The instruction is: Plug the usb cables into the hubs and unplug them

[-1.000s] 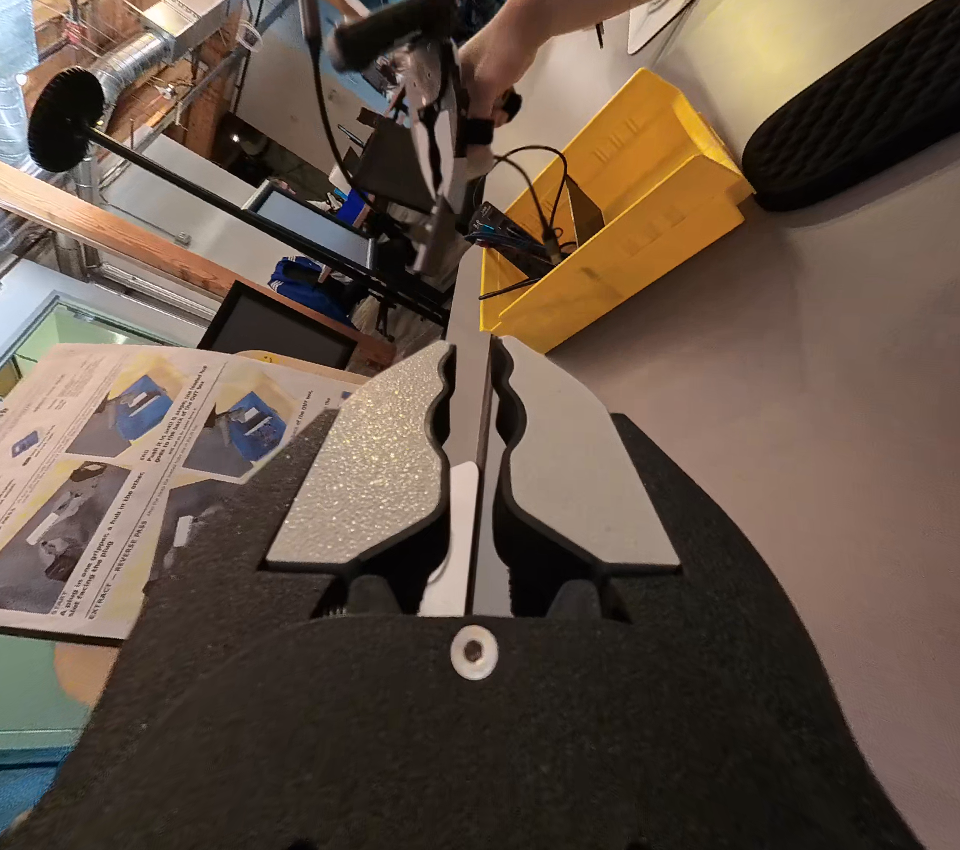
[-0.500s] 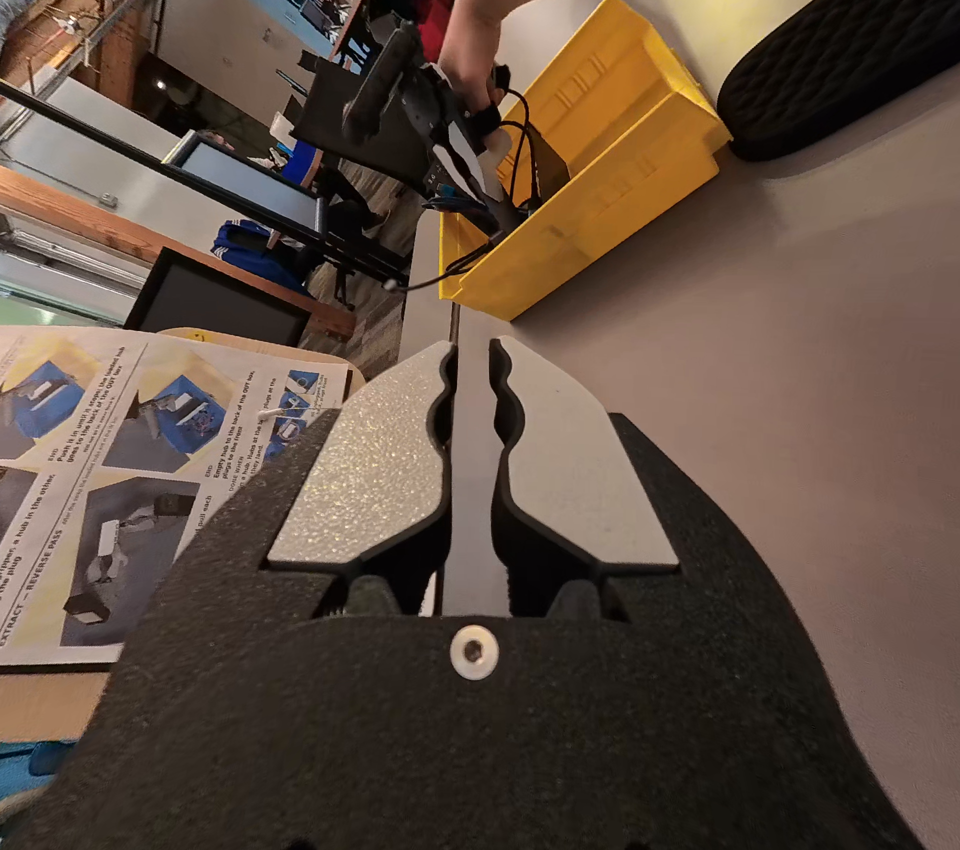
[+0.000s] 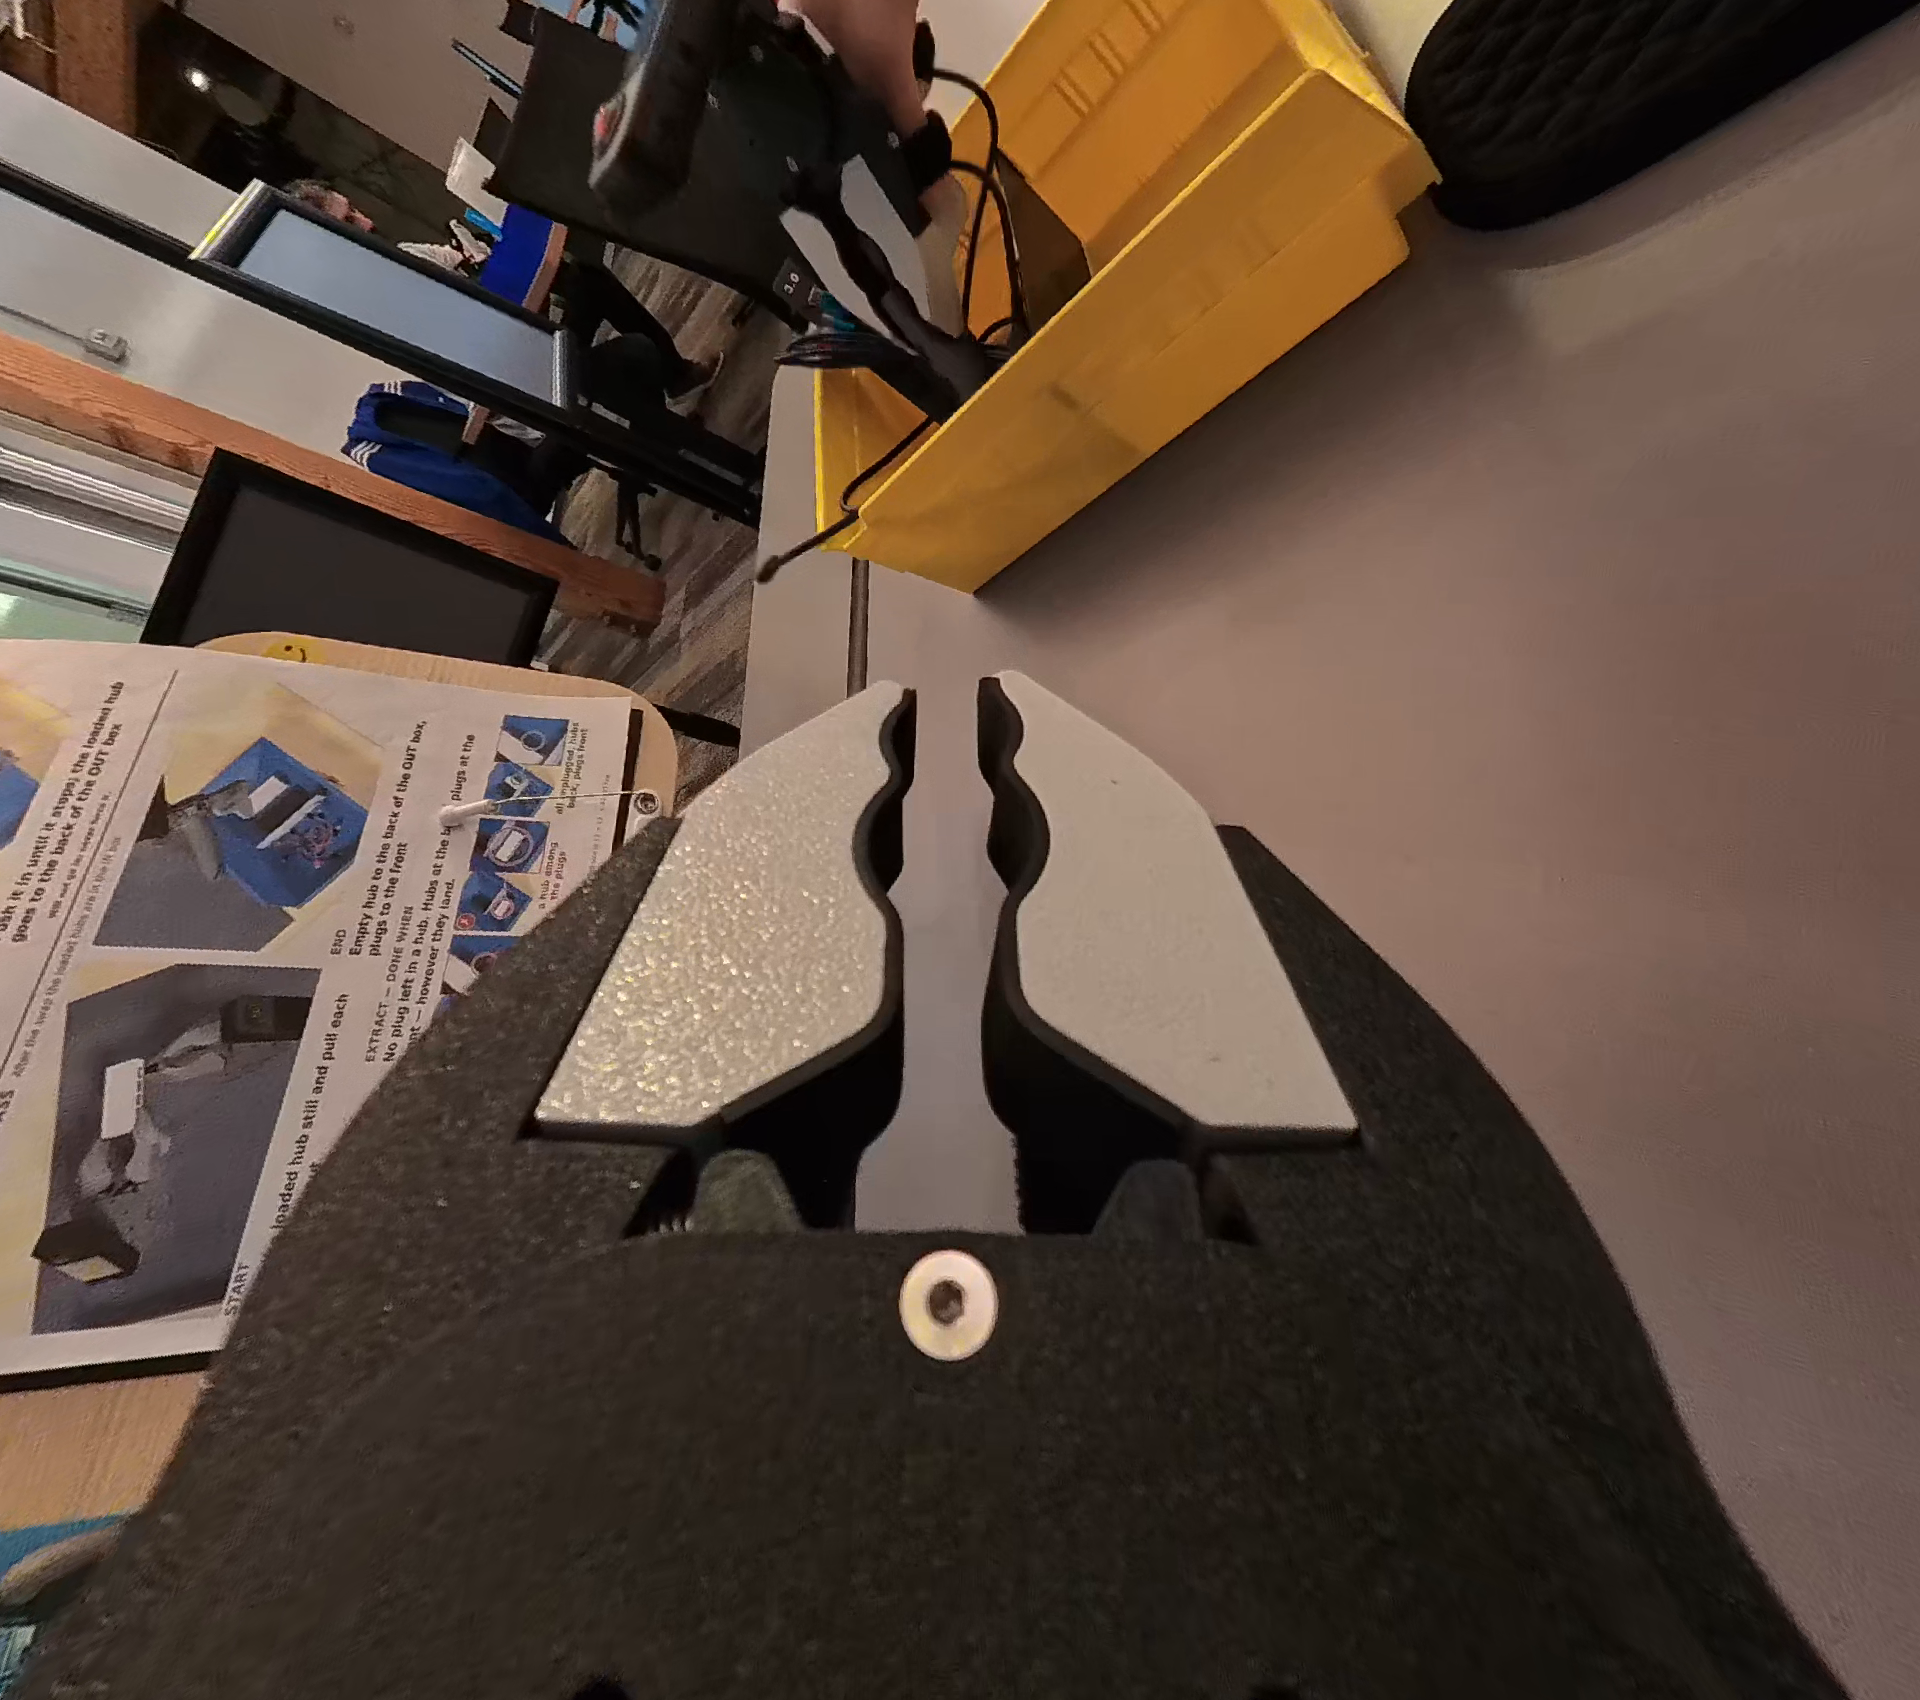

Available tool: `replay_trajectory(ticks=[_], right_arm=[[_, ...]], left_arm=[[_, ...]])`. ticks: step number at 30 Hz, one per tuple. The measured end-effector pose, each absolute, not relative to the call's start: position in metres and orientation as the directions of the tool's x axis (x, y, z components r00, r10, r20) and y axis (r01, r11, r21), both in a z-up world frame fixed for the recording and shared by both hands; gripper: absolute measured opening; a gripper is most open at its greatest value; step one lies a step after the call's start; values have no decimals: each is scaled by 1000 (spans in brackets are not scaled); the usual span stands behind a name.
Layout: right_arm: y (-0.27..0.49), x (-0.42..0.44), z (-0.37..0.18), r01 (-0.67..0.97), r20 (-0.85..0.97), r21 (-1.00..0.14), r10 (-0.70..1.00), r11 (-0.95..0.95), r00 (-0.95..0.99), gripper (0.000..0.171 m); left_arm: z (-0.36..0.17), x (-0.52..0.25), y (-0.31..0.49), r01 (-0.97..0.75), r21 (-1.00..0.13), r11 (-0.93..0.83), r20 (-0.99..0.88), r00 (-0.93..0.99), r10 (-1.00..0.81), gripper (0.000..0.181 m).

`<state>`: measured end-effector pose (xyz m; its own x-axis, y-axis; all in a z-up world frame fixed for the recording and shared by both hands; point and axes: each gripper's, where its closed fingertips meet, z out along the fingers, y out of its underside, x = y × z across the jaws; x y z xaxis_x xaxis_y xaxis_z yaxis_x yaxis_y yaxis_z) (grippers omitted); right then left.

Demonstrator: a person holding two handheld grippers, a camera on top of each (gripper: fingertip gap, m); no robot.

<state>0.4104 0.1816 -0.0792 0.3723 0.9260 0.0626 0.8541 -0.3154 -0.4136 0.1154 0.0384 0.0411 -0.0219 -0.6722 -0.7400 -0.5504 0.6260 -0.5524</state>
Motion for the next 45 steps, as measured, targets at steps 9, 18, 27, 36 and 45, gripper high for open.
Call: replay_trajectory(ticks=[9,18,27,36,45], right_arm=[[172,414,32,663,304,-739,818,-121,488,26],[181,393,15,644,195,-686,767,-339,612,26],[283,333,-15,430,-11,-507,504,-747,864,28],[294,329,-71,301,-79,-219,325,-928,943,29],[286,327,-58,358,-68,-300,394,-884,917,10]], left_arm=[[43,115,39,-548,-556,625,-740,-16,-672,10],[40,119,40,-561,-547,621,-743,-16,-669,10],[27,118,52,-620,-517,590,-741,-21,-671,10],[35,108,58,-631,-528,568,-745,24,-666,10],[37,106,59,-648,-504,571,-763,25,-646,10]])
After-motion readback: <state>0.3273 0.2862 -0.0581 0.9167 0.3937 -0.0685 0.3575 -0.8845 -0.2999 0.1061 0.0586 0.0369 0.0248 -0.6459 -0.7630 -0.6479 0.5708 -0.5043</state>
